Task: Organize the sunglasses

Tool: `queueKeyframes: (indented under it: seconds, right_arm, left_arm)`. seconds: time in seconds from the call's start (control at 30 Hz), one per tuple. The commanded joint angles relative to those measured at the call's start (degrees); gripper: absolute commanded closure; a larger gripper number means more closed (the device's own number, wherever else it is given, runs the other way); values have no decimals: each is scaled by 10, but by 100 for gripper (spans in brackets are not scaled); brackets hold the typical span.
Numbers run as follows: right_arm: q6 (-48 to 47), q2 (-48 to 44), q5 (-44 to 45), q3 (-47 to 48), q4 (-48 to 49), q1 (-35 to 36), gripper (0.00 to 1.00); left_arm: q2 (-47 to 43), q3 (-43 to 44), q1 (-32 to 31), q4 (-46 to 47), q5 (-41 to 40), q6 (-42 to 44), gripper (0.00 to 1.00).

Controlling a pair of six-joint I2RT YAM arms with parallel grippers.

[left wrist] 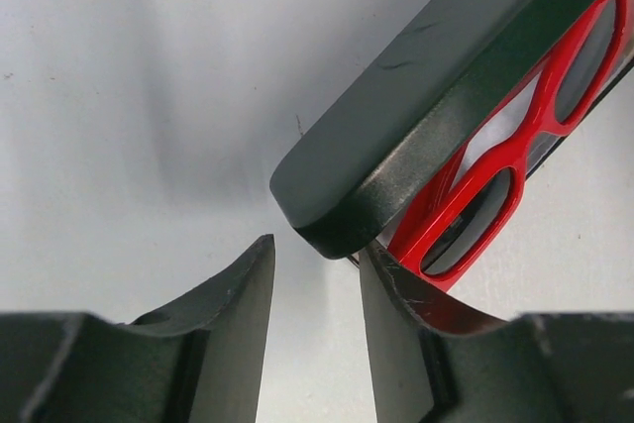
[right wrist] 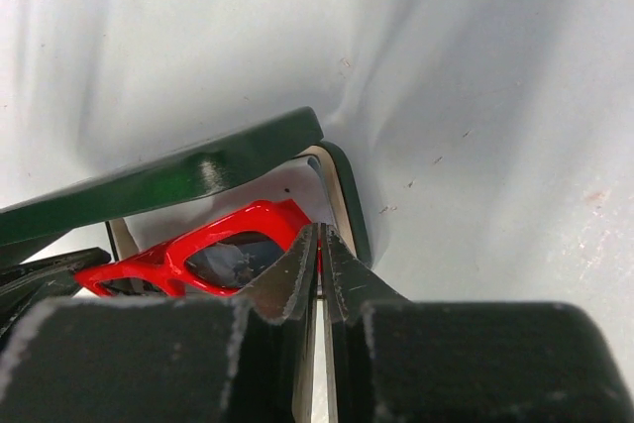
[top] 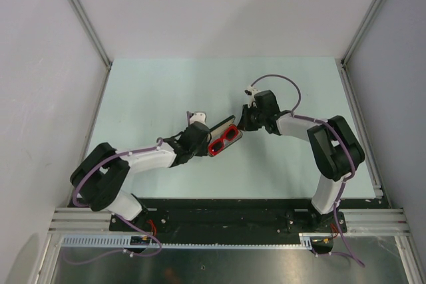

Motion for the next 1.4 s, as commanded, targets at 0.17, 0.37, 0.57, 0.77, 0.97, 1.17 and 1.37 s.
queueKeyframes:
  seconds: [0.17, 0.37, 0.57, 0.77, 0.97, 1.17, 1.37]
  right_arm:
    - [-3, -30, 14, 9, -8, 4, 92]
    - [-1, -26, 16, 9, -3, 7, 92]
    - [11, -23, 21, 10, 22, -5, 92]
    - [16, -8, 6, 11, 44, -7, 91]
    - [21, -6, -22, 15, 55, -11, 80]
    - [32, 8, -74, 19, 60, -12, 67]
    - [44, 24, -85, 18, 57, -16, 76]
  left_arm:
    - [-1, 25, 2, -3, -56, -14, 52]
    - [1, 30, 2, -20, -72, -26, 52]
    - [-2, 28, 2, -29, -71, -33, 52]
    - [-11, 21, 2, -31, -71, -39, 54]
    - [-15, 17, 2, -32, -63, -41, 55]
    - [-11, 17, 2, -31, -59, -43, 55]
    - [-8, 20, 2, -30, -54, -43, 55]
